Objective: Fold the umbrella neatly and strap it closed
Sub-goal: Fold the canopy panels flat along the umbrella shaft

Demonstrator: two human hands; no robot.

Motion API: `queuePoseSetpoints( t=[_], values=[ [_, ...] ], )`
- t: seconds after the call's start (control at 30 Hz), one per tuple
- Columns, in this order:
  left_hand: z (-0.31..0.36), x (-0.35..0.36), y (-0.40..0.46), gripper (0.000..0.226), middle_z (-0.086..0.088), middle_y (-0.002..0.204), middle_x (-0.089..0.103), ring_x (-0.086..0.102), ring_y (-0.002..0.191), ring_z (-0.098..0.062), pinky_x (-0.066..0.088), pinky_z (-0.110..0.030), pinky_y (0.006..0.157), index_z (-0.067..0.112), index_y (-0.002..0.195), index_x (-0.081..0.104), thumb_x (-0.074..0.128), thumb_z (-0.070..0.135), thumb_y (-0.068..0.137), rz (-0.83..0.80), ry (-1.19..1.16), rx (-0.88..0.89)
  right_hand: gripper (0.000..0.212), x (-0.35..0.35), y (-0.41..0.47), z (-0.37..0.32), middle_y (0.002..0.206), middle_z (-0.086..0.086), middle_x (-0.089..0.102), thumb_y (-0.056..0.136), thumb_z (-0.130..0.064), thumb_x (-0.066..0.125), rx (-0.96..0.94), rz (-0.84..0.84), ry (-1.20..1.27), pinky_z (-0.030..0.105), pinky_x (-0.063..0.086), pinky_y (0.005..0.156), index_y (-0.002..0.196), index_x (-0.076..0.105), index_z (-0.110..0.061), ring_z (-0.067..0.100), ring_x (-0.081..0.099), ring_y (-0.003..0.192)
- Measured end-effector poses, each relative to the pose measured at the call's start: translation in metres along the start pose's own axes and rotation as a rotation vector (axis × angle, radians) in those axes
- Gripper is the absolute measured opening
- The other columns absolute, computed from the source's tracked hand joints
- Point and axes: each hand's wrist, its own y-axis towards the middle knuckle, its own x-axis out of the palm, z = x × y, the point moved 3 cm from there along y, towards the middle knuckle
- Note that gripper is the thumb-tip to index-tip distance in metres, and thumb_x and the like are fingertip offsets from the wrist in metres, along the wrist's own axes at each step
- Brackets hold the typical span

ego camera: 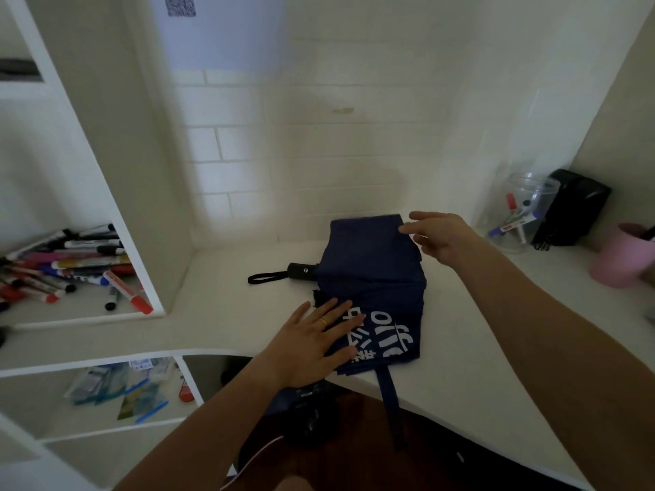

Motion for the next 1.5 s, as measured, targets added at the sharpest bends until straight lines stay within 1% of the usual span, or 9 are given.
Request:
queuePoseSetpoints(
  t=[0.17, 0.37, 0.53, 0.67, 0.93, 1.07, 1.17, 1.33, 1.5],
  values=[
    [0.0, -0.002, -0.001, 0.062, 0.017, 0.167, -0.009, -0.012, 0.153, -0.006, -0.002, -0.047, 0.125, 0.051, 0.155, -0.004, 0.012, 0.07, 0.097, -0.012, -0.009, -0.009, 0.035, -0.012, -0.069, -0.002, 0.111, 0.018, 0.074, 0.086, 0.001, 0.068, -0.252, -0.216, 0.069, 0.041, 0.054, 0.098, 0.117, 0.071, -0.017, 0.026, 0.07, 0.1],
    [0.003, -0.006, -0.003, 0.063, 0.015, 0.168, -0.001, -0.007, 0.154, -0.008, 0.0, -0.047, 0.126, 0.048, 0.156, 0.004, 0.015, 0.069, 0.098, 0.012, -0.033, -0.01, 0.03, -0.025, -0.129, 0.054, 0.09, 0.004, 0.069, 0.089, 0.0, 0.067, -0.469, -0.155, -0.287, 0.018, 0.055, 0.071, 0.107, 0.076, -0.022, 0.003, 0.066, 0.074],
    [0.006, -0.008, -0.004, 0.061, 0.007, 0.165, 0.025, 0.013, 0.153, -0.017, 0.004, -0.046, 0.126, 0.037, 0.155, 0.028, 0.021, 0.064, 0.1, 0.114, 0.01, 0.035, 0.041, -0.022, -0.132, 0.108, 0.103, -0.005, 0.07, 0.076, -0.007, 0.081, -0.529, -0.093, -0.527, 0.026, 0.056, 0.073, 0.108, 0.071, -0.031, 0.009, 0.068, 0.081],
    [0.011, -0.006, -0.008, 0.06, 0.005, 0.16, 0.037, 0.022, 0.151, -0.017, 0.007, -0.048, 0.125, 0.032, 0.15, 0.041, 0.022, 0.062, 0.101, 0.185, 0.005, 0.045, 0.05, -0.021, -0.135, 0.113, 0.103, 0.0, 0.065, 0.074, -0.005, 0.083, -0.551, -0.001, -0.419, 0.03, 0.056, 0.066, 0.114, 0.067, -0.031, 0.012, 0.067, 0.075],
    [0.014, -0.013, -0.01, 0.072, 0.002, 0.164, 0.026, 0.009, 0.153, -0.011, -0.009, -0.039, 0.125, 0.028, 0.158, 0.018, 0.027, 0.066, 0.098, 0.176, -0.046, 0.01, 0.022, -0.029, -0.142, 0.108, 0.089, -0.001, 0.075, 0.081, -0.001, 0.077, -0.527, -0.12, -0.199, 0.027, 0.057, 0.082, 0.088, 0.08, -0.022, 0.019, 0.072, 0.088],
    [0.015, -0.018, -0.012, 0.056, 0.001, 0.14, 0.057, 0.044, 0.135, -0.022, 0.024, -0.046, 0.12, 0.031, 0.139, 0.054, 0.049, 0.063, 0.093, 0.324, -0.183, 0.005, 0.019, -0.038, -0.139, 0.12, 0.088, -0.009, 0.076, 0.082, -0.006, 0.078, -0.567, -0.148, -0.425, 0.03, 0.056, 0.083, 0.083, 0.077, -0.025, 0.011, 0.071, 0.087],
    [0.019, -0.024, -0.024, 0.037, -0.003, 0.107, 0.064, 0.055, 0.101, -0.022, 0.046, -0.036, 0.087, 0.021, 0.107, 0.07, 0.066, 0.048, 0.082, 0.506, -0.308, -0.134, 0.021, -0.038, -0.135, 0.126, 0.089, -0.014, 0.075, 0.08, -0.009, 0.078, -0.601, -0.14, -0.558, 0.026, 0.053, 0.083, 0.083, 0.076, -0.029, 0.004, 0.068, 0.091],
    [0.029, -0.04, -0.04, 0.011, -0.003, 0.081, 0.069, 0.064, 0.077, -0.017, 0.048, -0.018, 0.061, 0.021, 0.107, 0.058, 0.055, 0.018, 0.097, 0.586, -1.142, -0.487, 0.024, -0.032, -0.133, 0.132, 0.093, -0.014, 0.07, 0.078, -0.005, 0.078, -0.657, -0.154, -0.661, 0.022, 0.05, 0.084, 0.082, 0.074, -0.028, 0.002, 0.063, 0.092],
    [0.039, -0.046, -0.032, 0.037, -0.007, 0.098, 0.074, 0.073, 0.079, -0.013, 0.063, -0.032, 0.068, 0.027, 0.114, 0.045, 0.073, 0.027, 0.09, 0.583, -1.201, -0.507, 0.027, -0.031, -0.135, 0.13, 0.091, -0.016, 0.07, 0.076, -0.007, 0.08, -0.7, -0.146, -0.65, 0.017, 0.049, 0.081, 0.082, 0.072, -0.032, 0.003, 0.063, 0.092]
  ],
)
